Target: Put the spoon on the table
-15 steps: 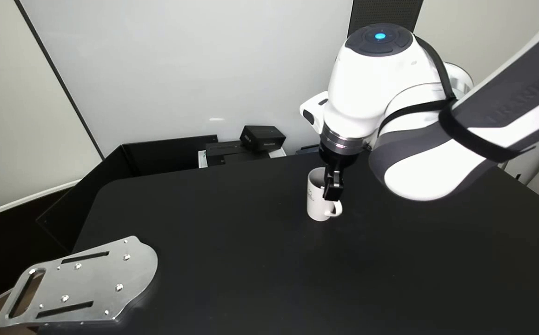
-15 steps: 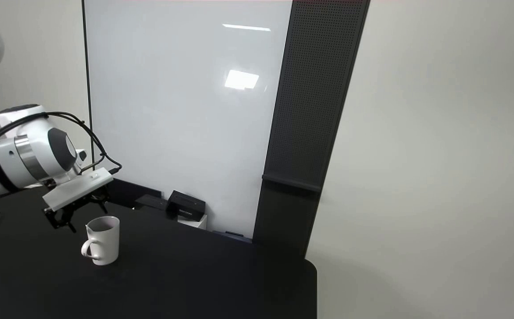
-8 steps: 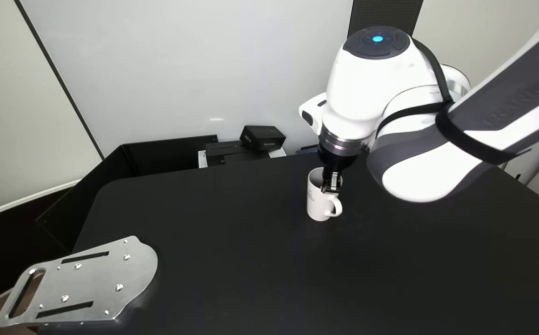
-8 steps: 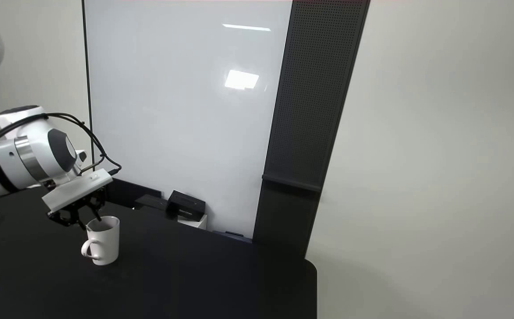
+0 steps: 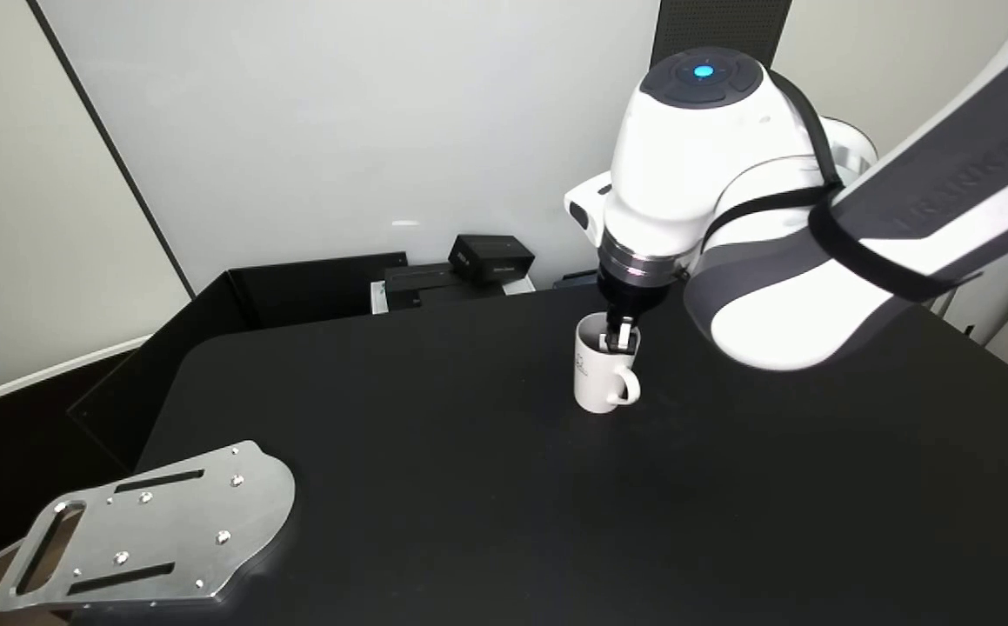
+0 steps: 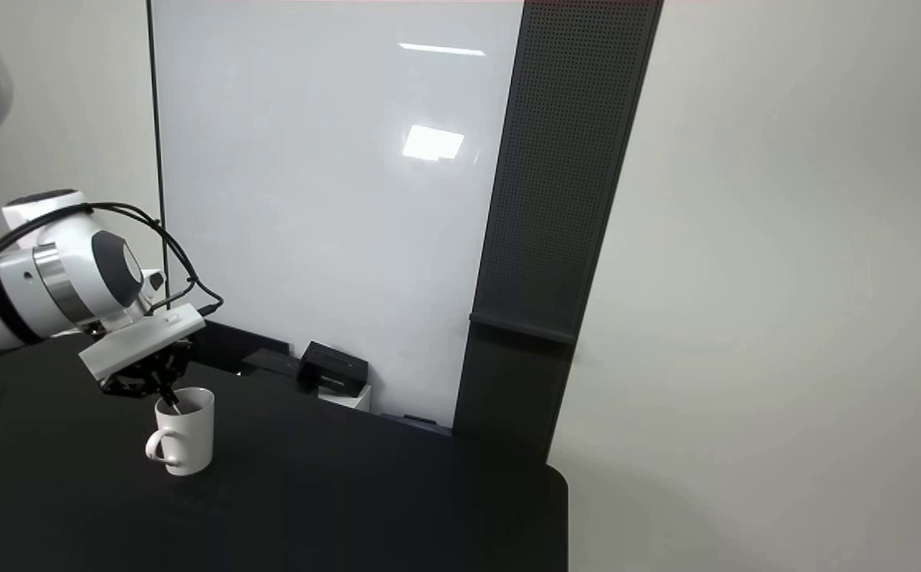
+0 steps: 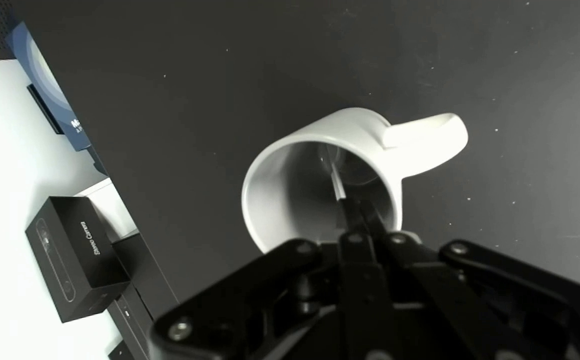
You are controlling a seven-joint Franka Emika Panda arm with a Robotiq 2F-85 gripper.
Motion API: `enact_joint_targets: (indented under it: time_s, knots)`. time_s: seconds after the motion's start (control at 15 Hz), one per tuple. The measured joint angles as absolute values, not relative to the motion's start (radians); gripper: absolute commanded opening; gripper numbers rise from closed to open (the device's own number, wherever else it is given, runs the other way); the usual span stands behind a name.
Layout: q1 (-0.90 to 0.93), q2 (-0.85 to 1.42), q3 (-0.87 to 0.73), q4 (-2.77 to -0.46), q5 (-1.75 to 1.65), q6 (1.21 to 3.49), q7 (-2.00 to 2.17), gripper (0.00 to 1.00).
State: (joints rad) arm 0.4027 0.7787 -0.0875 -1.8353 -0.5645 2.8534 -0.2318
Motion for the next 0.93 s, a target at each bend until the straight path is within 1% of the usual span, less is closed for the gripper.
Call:
enact_joint_targets:
  time_s: [0.47,0.93]
  knots:
    - [0.392,0.771,-0.086,-1.777,-0.505,2.742,-0.213,0.01]
    - [0.360,0.707,-0.052,-1.705,-0.459,2.562,-0.214,0.01]
